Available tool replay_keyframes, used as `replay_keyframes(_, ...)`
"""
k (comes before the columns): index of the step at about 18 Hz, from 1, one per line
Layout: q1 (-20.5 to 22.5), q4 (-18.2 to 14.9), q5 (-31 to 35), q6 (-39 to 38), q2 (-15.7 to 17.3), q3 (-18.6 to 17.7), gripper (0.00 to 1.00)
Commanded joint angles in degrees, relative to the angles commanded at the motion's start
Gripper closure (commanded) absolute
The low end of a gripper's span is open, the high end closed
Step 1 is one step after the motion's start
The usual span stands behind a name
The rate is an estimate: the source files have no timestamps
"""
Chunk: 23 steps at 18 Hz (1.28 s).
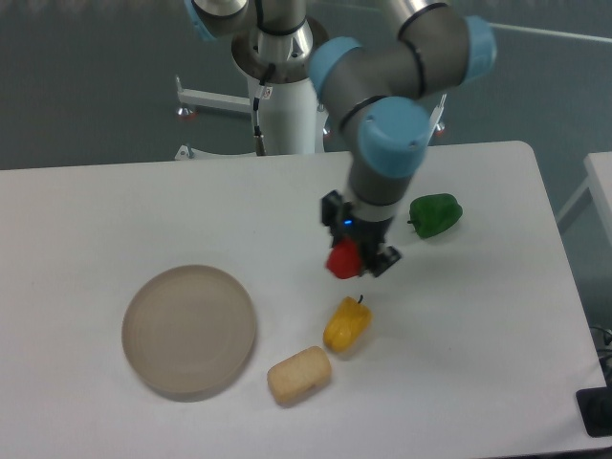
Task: Place the red pepper on the plate
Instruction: 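Carry the held red pepper over the clear plate and lower it, then open the gripper to release the red pepper onto the plate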
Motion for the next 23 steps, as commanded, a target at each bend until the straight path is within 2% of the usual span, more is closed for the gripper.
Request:
replay_keyframes(1, -1.9, 0.9, -0.1, -1.6, -0.5, 0.0, 0.73)
replay_keyframes(3, -6.9, 4.7, -0.1, -7.2, -2.9, -0.1, 0.73)
replay_keyframes(7, -11.0, 12.3, 0.1, -11.3, -7.7, 0.2, 0.73)
replay_keyframes(10, -11.6, 13.0, 0.2, -11.5, -9.6, 0.5, 0.70)
replay_keyframes(11, -12.0, 13.4, 0.3, -11.4, -10.0, 0.5, 0.59)
replay_keyframes(12, -12.2, 14.7, 0.3, -11.4, -10.5, 0.5, 0.52)
replay_keyframes(13, -12.2, 15.1, 0.3, -11.4, -10.5, 0.4, 0.41)
replay_keyframes(14, -12.2, 15.1, 0.3, -11.3, -10.8, 0.4, 0.35)
replay_keyframes(15, -12.2, 15.3, 0.4, -11.3, -10.9, 0.4, 0.02)
replay_keyframes(20, -12.2, 15.1, 0.7, -11.0, -9.3, 0.7, 0.00)
replay_keyframes(21, -11.6, 15.0, 2.6, -10.7, -8.8, 0.9, 0.00)
replay_keyframes(23, -9.4, 14.7, 10.9, -9.7, -8.0, 0.0, 0.00)
